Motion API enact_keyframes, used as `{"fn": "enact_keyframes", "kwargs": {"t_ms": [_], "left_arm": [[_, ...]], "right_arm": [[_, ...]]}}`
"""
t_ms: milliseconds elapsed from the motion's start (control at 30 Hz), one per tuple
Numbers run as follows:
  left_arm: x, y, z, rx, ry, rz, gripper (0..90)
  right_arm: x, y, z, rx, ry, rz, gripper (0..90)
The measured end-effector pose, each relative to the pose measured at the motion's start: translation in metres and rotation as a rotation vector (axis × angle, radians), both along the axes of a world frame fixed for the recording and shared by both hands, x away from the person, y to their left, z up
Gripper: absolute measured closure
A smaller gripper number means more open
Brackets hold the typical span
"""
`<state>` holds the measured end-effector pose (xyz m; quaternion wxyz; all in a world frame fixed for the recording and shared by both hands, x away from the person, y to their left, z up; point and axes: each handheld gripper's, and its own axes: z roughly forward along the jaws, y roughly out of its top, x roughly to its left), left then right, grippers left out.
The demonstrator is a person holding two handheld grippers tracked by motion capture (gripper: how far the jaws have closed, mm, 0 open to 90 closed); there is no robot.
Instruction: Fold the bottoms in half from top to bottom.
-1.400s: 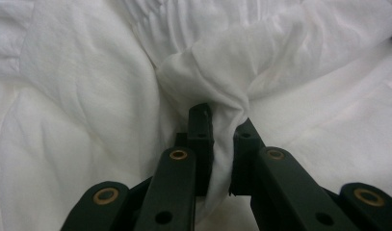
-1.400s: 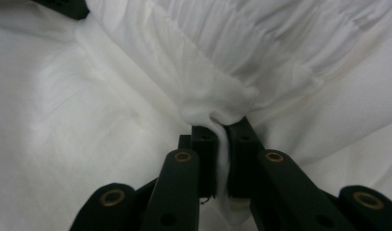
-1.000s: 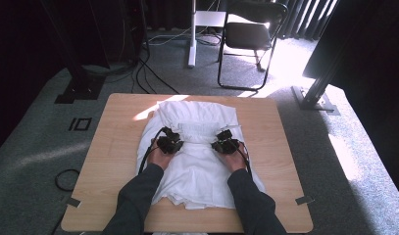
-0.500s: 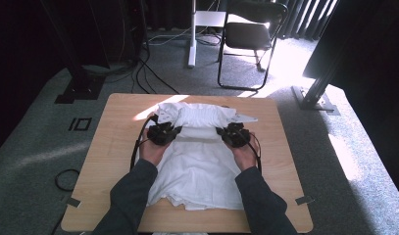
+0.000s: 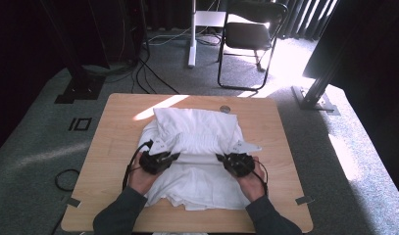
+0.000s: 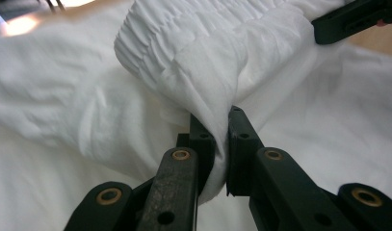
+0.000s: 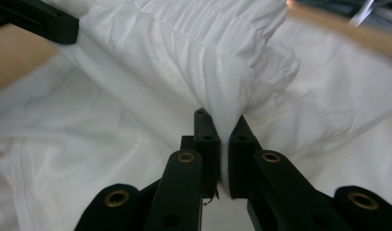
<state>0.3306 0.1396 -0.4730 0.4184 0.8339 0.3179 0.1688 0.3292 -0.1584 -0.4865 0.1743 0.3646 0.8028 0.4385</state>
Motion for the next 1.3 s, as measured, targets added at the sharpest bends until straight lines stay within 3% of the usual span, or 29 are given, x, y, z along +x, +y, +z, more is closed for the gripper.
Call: {"fn": "enact_keyframes", "kwargs": {"t_ms": [33,67,100,133,167,200,233,300,333,367,433,467,500,533,567,600,633,667,700,767,800,900,933,1000,1133,1200,1233,1267,1300], "left_arm": [[-0.005,0.000,-0.024,0.017,0.055,-0.008,85.0],[-0.005,0.000,-0.024,0.017,0.055,-0.008,84.9],[-0.006,0.000,-0.033,0.033,0.070,-0.009,84.9],[-0.007,-0.001,-0.055,0.060,0.125,-0.008,84.7],[-0.007,-0.001,-0.055,0.060,0.125,-0.008,84.5],[-0.005,-0.002,-0.069,0.070,0.156,-0.006,84.1],[-0.003,-0.002,-0.073,0.067,0.173,-0.002,83.4],[-0.001,0.000,-0.072,0.029,0.202,0.013,81.0],[-0.001,0.000,-0.072,0.029,0.202,0.013,75.6],[-0.002,0.002,-0.067,0.009,0.212,0.012,67.9],[-0.005,0.005,-0.057,-0.013,0.191,0.018,57.0],[-0.005,0.005,-0.057,-0.013,0.191,0.018,53.3],[-0.007,0.013,-0.043,-0.058,0.165,0.025,50.9],[-0.007,0.013,-0.043,-0.058,0.165,0.025,50.5],[-0.005,0.021,-0.029,-0.119,0.144,0.034,50.3],[-0.005,0.021,-0.029,-0.119,0.144,0.034,50.2],[0.004,0.025,-0.018,-0.116,0.117,0.062,51.5],[0.004,0.025,-0.018,-0.116,0.117,0.062,56.2],[0.018,0.025,-0.014,-0.106,0.118,0.077,63.8],[0.026,0.022,-0.015,-0.091,0.120,0.071,86.7],[0.042,0.015,-0.019,-0.063,0.144,0.071,90.0],[0.062,0.004,-0.032,-0.035,0.188,0.122,90.0],[0.062,0.004,-0.032,-0.035,0.188,0.122,90.0],[0.073,0.001,-0.044,-0.024,0.223,0.150,90.0],[0.076,0.001,-0.051,-0.023,0.245,0.150,90.0],[0.074,0.002,-0.052,-0.042,0.253,0.144,88.8],[0.072,0.004,-0.052,-0.062,0.255,0.137,88.8],[0.068,0.006,-0.051,-0.087,0.257,0.125,87.4],[0.064,0.007,-0.050,-0.108,0.259,0.113,87.4]], "right_arm": [[-0.003,0.001,-0.011,-0.012,0.022,0.004,86.4],[-0.003,0.001,-0.011,-0.012,0.022,0.004,86.4],[-0.005,0.002,-0.021,-0.022,0.042,0.006,86.3],[-0.008,0.002,-0.039,-0.019,0.092,0.008,86.2],[-0.008,0.002,-0.039,-0.019,0.092,0.008,86.2],[-0.009,0.004,-0.053,-0.036,0.117,0.007,86.2],[-0.009,0.005,-0.058,-0.039,0.131,0.005,86.0],[-0.008,0.005,-0.064,-0.040,0.145,0.000,84.5],[-0.007,0.005,-0.064,-0.037,0.150,-0.005,81.2],[-0.007,0.005,-0.063,-0.035,0.152,-0.010,75.0],[-0.008,0.003,-0.057,-0.032,0.150,-0.009,61.5],[-0.009,0.001,-0.051,-0.023,0.133,0.004,56.4],[-0.011,-0.002,-0.045,-0.013,0.115,0.006,52.2],[-0.013,-0.005,-0.039,0.008,0.098,0.006,49.6],[-0.014,-0.009,-0.031,0.038,0.079,0.008,48.4],[-0.014,-0.013,-0.024,0.068,0.058,0.007,47.8],[-0.014,-0.016,-0.018,0.083,0.042,0.001,47.8],[-0.011,-0.020,-0.011,0.097,0.019,-0.017,52.4],[-0.006,-0.021,-0.007,0.095,0.017,-0.034,66.8],[0.010,-0.019,-0.006,0.064,0.031,-0.072,80.7],[0.020,-0.017,-0.008,0.052,0.050,-0.088,83.2],[0.048,-0.009,-0.019,0.017,0.098,-0.141,84.5],[0.048,-0.009,-0.019,0.017,0.098,-0.141,84.5],[0.067,0.000,-0.032,-0.025,0.140,-0.178,84.7],[0.076,0.007,-0.041,-0.045,0.180,-0.147,84.1],[0.075,0.006,-0.042,0.005,0.193,-0.122,82.9],[0.075,0.006,-0.042,0.005,0.193,-0.122,82.9],[0.069,0.000,-0.039,0.063,0.197,-0.100,82.3],[0.069,0.000,-0.039,0.063,0.197,-0.100,82.3]]}}
